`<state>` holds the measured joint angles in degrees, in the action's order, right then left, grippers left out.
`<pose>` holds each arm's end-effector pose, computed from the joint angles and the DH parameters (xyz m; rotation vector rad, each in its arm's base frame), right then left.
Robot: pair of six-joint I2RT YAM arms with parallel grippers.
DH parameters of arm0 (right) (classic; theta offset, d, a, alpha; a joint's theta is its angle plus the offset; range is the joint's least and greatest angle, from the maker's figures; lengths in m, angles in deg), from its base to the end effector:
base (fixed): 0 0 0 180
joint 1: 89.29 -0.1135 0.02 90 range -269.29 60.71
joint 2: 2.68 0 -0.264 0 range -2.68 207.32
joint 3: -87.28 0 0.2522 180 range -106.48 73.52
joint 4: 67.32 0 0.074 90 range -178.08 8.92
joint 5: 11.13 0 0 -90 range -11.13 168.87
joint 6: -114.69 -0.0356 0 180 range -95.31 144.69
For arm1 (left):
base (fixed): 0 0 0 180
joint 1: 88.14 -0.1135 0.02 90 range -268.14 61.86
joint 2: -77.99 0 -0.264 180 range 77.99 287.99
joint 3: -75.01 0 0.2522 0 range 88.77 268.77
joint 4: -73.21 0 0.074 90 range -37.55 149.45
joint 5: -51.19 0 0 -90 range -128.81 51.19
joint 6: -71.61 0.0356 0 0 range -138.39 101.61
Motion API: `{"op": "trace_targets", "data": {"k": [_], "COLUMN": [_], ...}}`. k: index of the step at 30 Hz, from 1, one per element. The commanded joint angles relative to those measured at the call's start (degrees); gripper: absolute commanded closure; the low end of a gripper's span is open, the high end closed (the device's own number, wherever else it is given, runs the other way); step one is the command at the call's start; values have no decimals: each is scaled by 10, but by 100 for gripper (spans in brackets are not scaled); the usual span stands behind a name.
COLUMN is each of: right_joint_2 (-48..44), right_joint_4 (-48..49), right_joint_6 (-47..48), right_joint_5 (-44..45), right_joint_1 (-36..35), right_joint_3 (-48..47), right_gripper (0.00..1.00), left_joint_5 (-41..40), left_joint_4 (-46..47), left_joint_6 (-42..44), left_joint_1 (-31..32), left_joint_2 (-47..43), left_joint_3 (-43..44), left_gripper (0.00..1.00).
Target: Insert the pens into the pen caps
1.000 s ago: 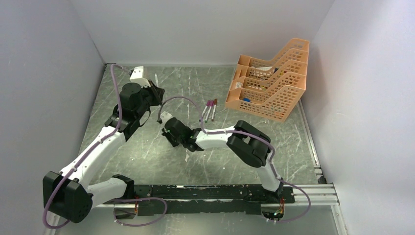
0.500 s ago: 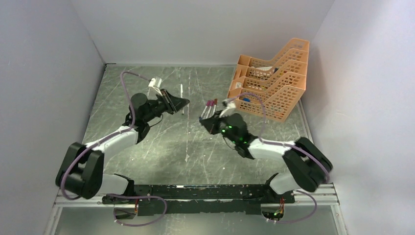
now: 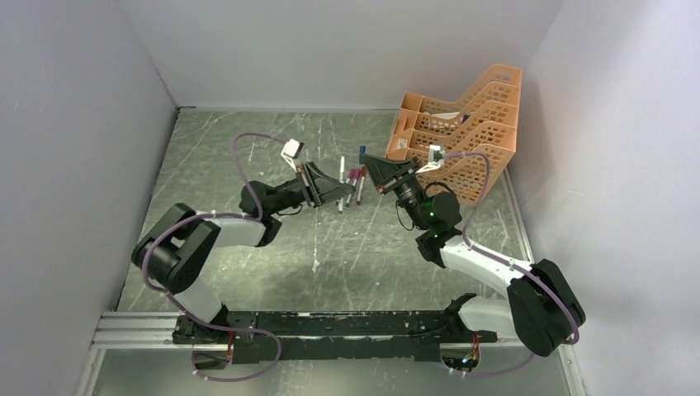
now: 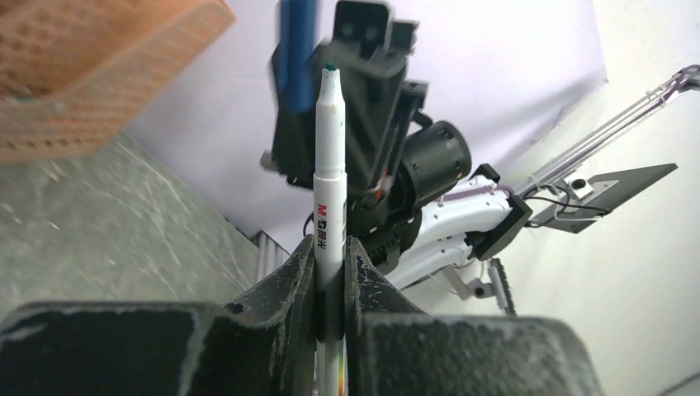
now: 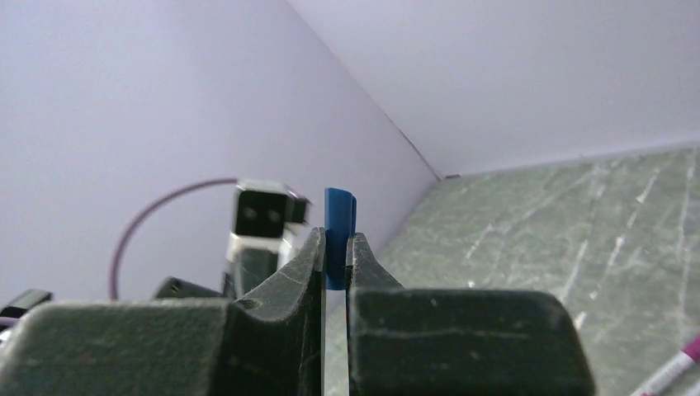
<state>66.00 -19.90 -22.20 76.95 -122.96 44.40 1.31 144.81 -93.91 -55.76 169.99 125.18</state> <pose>0.2099 0.1412 0.2900 0.1168 1.2845 1.2436 0.2453 -0.1827 0.2594 0.2673 1.4254 -1.9744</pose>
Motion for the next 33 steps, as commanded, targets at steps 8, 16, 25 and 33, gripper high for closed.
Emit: {"op": "trace_targets", "data": {"k": [8,16,25,33], "right_joint_2": [17,20,26,25], "right_joint_4": [81,76,86,88], "right_joint_6": [-25,-18,-23,-27], "right_joint_5": [-24,-35,-48,-50], "right_joint_1": [7,7,7,8], "right_joint_3": [-34,-36,-33,-28], "right_gripper": [100,100,100,100], "left_joint_5": [24,29,21,16], "left_joint_4": [53,35,27,6], "left_joint_6": [-11,4,13,31], "left_joint_1": [59,62,65,66], "left_joint_2": [35,30,38,31], "left_joint_3": [43,57,59,59], "left_gripper": [93,93,93,93]}}
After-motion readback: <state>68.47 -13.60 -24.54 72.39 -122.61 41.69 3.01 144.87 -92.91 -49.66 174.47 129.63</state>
